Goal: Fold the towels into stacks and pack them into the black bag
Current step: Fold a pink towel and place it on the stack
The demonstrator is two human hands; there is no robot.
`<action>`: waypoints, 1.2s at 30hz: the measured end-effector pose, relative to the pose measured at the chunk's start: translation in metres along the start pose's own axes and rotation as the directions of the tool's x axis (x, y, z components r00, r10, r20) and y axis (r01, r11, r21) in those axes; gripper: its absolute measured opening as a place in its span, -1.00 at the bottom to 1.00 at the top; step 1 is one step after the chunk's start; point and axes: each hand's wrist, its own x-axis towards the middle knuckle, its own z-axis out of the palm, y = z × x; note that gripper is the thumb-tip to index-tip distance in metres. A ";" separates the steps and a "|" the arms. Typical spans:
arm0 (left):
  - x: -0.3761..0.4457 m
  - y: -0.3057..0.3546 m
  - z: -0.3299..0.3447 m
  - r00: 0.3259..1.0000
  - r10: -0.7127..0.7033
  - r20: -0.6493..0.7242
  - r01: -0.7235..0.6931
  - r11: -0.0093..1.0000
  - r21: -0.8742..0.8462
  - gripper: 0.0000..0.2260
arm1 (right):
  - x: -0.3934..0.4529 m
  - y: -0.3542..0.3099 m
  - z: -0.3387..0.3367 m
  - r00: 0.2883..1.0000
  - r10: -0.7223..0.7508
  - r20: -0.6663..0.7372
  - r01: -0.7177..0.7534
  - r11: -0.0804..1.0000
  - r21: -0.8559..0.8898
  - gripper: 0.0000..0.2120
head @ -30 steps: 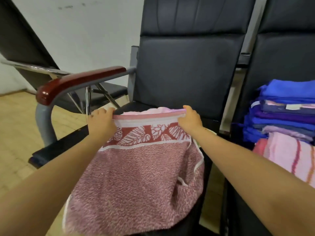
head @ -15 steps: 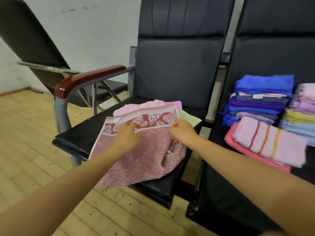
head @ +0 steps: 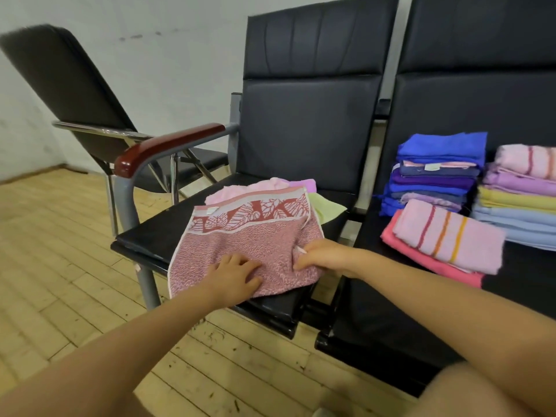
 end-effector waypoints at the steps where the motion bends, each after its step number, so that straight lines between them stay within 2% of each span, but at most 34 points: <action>1: 0.001 0.001 0.000 1.000 -0.004 0.002 0.004 1.000 0.012 -0.54 | -0.004 0.005 -0.003 1.000 -0.019 -0.004 0.019 0.994 0.104 -0.86; 3: 0.003 0.005 0.000 1.000 -0.011 0.006 0.011 1.000 0.028 -0.54 | -0.014 0.013 -0.009 0.999 -0.037 -0.040 0.049 0.930 0.363 -0.90; 4: 0.003 0.006 0.000 1.000 -0.012 0.007 0.012 0.999 0.033 -0.54 | -0.017 0.019 -0.014 0.997 -0.015 -0.075 0.050 0.875 0.481 -0.81; 6: 0.004 0.010 0.000 1.000 -0.012 0.001 0.012 0.998 0.054 -0.54 | -0.023 0.025 -0.021 0.985 0.048 -0.165 0.055 0.822 0.567 -0.75; 7: 0.005 0.011 0.001 1.000 -0.012 -0.001 0.013 0.998 0.066 -0.54 | -0.027 0.028 -0.023 0.976 0.065 -0.207 0.053 0.852 0.522 -0.79; 9: 0.006 0.011 0.001 1.000 -0.015 -0.003 0.016 0.996 0.086 -0.54 | -0.037 0.031 -0.024 0.971 0.043 -0.233 0.022 0.963 0.269 -0.84; 11: 0.006 0.010 0.003 1.000 -0.018 0.004 0.018 0.996 0.092 -0.54 | -0.047 0.030 -0.022 0.977 0.005 -0.211 0.003 0.999 0.039 -0.74; 12: 0.006 0.010 0.003 1.000 -0.014 0.009 0.013 0.995 0.096 -0.54 | -0.049 0.030 -0.023 0.977 0.000 -0.212 -0.010 0.999 -0.045 -0.76; 15: 0.002 0.011 0.002 1.000 0.026 0.000 -0.026 0.997 0.072 -0.54 | -0.048 0.033 -0.031 0.959 -0.026 -0.282 -0.080 0.931 -0.356 -0.78; 17: -0.003 0.008 0.001 0.996 0.089 -0.025 -0.089 0.996 0.009 -0.56 | -0.048 0.038 -0.033 0.940 -0.048 -0.337 -0.130 0.864 -0.487 -0.81; 19: -0.008 0.002 -0.001 0.982 0.177 -0.067 -0.182 0.981 -0.068 -0.66 | -0.050 0.039 -0.029 0.917 -0.169 -0.361 -0.082 0.806 -0.586 -0.87; 21: -0.014 -0.004 -0.003 0.964 0.245 -0.099 -0.257 0.959 -0.122 -0.81 | -0.050 0.035 -0.019 0.883 -0.379 -0.276 0.128 0.761 -0.636 -0.89; 23: -0.018 -0.011 -0.004 0.953 0.280 -0.114 -0.295 0.943 -0.153 -0.91 | -0.051 0.024 -0.005 0.834 -0.545 -0.085 0.374 0.672 -0.639 -0.88; 25: -0.021 -0.019 -0.004 0.947 0.297 -0.125 -0.315 0.932 -0.176 -0.93 | -0.046 0.018 0.011 0.796 -0.596 0.103 0.498 0.549 -0.671 -0.83; 27: -0.022 -0.025 -0.005 0.945 0.301 -0.131 -0.323 0.923 -0.207 -0.92 | -0.036 0.018 0.016 0.776 -0.605 0.179 0.547 0.503 -0.669 -0.79; 30: -0.023 -0.027 -0.004 0.940 0.306 -0.149 -0.335 0.911 -0.239 -0.89 | -0.026 0.020 0.006 0.805 -0.582 0.114 0.532 0.622 -0.575 -0.84; 33: -0.020 -0.026 0.001 0.921 0.336 -0.197 -0.372 0.909 -0.189 -0.89 | -0.019 0.021 -0.001 0.809 -0.581 0.089 0.517 0.631 -0.578 -0.84; 36: -0.012 -0.018 0.007 0.910 0.340 -0.236 -0.370 0.924 -0.097 -0.59 | -0.018 0.020 0.007 0.794 -0.599 0.105 0.539 0.611 -0.580 -0.76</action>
